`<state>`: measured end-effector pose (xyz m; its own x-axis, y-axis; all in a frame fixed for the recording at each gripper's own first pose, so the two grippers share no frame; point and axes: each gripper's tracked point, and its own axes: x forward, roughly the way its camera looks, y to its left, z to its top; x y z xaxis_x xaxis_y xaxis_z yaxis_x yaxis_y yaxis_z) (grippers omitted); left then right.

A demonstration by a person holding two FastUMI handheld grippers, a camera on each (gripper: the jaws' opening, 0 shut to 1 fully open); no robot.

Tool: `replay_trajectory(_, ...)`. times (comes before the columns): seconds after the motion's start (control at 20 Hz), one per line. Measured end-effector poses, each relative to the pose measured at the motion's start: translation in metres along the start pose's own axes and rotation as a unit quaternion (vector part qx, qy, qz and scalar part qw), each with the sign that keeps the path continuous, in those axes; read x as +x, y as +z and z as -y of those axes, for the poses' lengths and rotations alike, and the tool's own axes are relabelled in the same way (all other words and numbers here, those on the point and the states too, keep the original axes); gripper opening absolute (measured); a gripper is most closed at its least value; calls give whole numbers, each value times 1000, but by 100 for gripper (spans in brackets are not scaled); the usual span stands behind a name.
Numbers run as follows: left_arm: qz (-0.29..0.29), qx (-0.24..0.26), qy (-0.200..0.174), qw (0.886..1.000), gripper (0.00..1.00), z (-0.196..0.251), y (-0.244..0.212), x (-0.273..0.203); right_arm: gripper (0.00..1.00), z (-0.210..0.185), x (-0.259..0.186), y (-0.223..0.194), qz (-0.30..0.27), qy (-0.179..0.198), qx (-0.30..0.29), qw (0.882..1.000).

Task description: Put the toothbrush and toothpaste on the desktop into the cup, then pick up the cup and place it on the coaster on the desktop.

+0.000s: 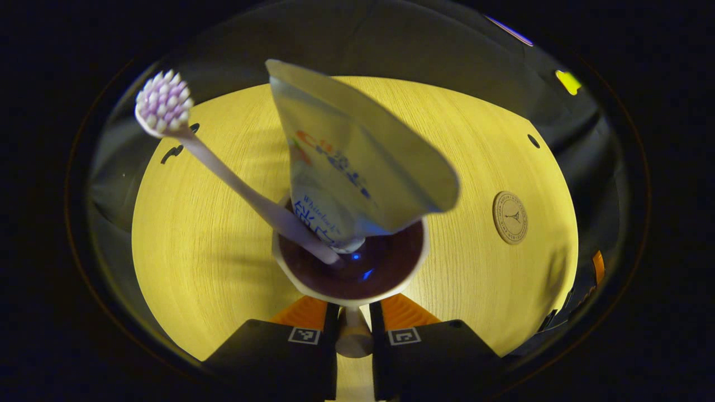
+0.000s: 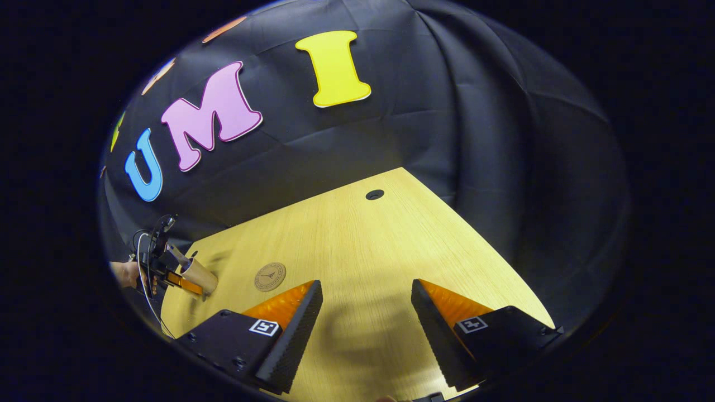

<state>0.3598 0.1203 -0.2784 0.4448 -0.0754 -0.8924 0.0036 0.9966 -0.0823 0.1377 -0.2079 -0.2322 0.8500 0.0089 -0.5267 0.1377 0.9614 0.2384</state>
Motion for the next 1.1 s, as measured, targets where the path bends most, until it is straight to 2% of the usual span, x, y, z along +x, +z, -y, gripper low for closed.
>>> replay_trajectory(0.05, 7, -2, 1, 1000, 34, 1, 1, 0, 98, 0, 0, 0, -1, -1, -1, 1000)
replay_trajectory(0.1, 14, 0, 3, 1000, 29, 0, 1, 1, 98, 1, -1, 0, -1, 0, -2, 1000)
replay_trajectory(0.4, 39, 28, -11, 999, 29, 24, 9, -13, 98, 3, -4, 0, -3, -3, -14, 1000)
replay_trajectory(0.55, 48, 50, -35, 997, 33, 55, 17, -20, 98, 5, -10, 2, 1, -4, -12, 1000)
replay_trajectory(0.6, 52, 54, -43, 996, 28, 66, 19, -21, 98, 5, -12, 2, 4, -4, -11, 1000)
replay_trajectory(0.75, 54, 81, -61, 993, 28, 100, 28, -22, 98, 1, -14, 3, 7, 0, -14, 1000)
replay_trajectory(0.8, 54, 93, -67, 992, 24, 113, 29, -21, 98, -1, -15, 4, 8, 2, -13, 1000)
replay_trajectory(0.85, 53, 105, -72, 990, 28, 126, 31, -20, 98, -3, -15, 5, 10, 4, -13, 1000)
replay_trajectory(1.1, 45, 156, -98, 982, 28, 190, 32, -11, 98, -7, -19, 8, 17, 12, -13, 1000)
